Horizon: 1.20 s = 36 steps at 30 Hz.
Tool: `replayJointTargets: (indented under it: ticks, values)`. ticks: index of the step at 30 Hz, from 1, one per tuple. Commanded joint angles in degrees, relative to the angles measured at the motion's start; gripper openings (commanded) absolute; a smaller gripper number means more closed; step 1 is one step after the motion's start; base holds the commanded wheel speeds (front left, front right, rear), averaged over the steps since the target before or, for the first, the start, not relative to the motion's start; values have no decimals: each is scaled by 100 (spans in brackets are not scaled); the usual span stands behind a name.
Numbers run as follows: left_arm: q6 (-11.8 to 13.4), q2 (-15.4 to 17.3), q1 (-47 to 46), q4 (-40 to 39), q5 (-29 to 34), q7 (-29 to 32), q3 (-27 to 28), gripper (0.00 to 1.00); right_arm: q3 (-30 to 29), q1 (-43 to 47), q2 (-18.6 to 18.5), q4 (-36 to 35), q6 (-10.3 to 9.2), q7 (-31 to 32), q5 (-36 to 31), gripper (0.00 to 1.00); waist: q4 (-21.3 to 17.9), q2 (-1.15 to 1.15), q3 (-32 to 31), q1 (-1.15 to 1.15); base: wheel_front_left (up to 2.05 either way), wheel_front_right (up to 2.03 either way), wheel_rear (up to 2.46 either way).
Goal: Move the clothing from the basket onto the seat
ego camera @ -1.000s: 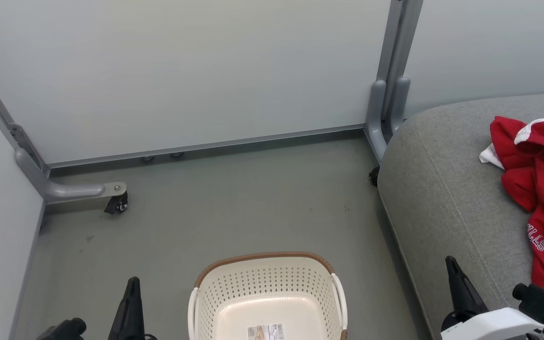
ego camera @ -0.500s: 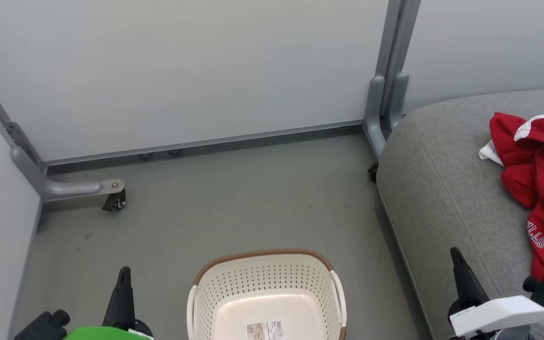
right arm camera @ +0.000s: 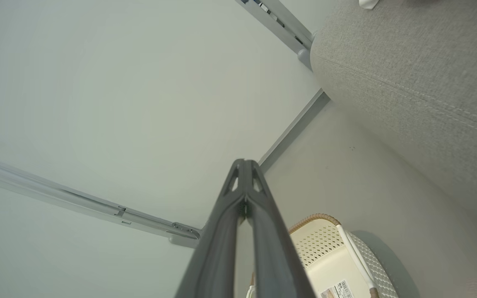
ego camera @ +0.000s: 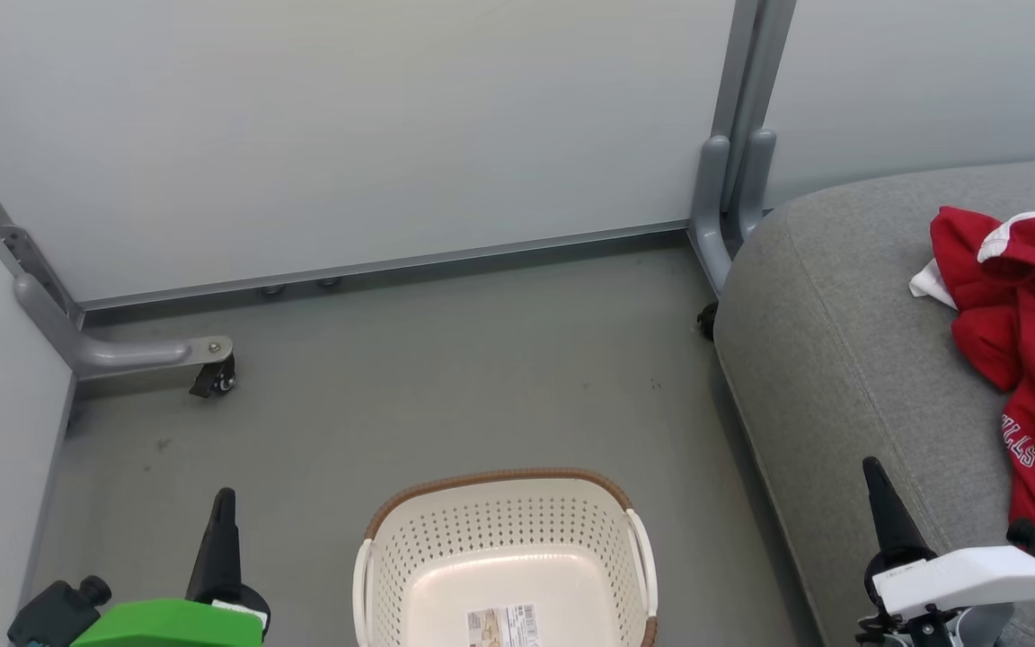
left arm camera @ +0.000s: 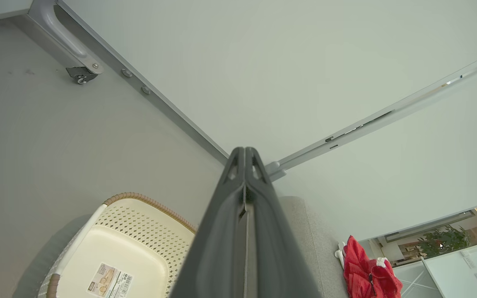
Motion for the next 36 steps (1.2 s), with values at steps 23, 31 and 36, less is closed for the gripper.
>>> replayJointTargets:
  ticks: [23, 31, 36]
  values:
    - [-115, 53, -511, 135, -1399, 382, 271, 0, -174, -375, -57, 92, -3, 377, 1388, 0, -44, 38, 105, 0, 0, 0, 0]
    - [-138, 47, -609, 184, -1788, 491, 347, 0, -224, -454, -56, 132, -4, 485, 1775, 0, -59, 42, 141, 0, 0, 0, 0]
    - [-152, 42, -665, 217, -2030, 559, 395, 0, -256, -497, -55, 154, -4, 550, 2010, 0, -69, 44, 164, 0, 0, 0, 0]
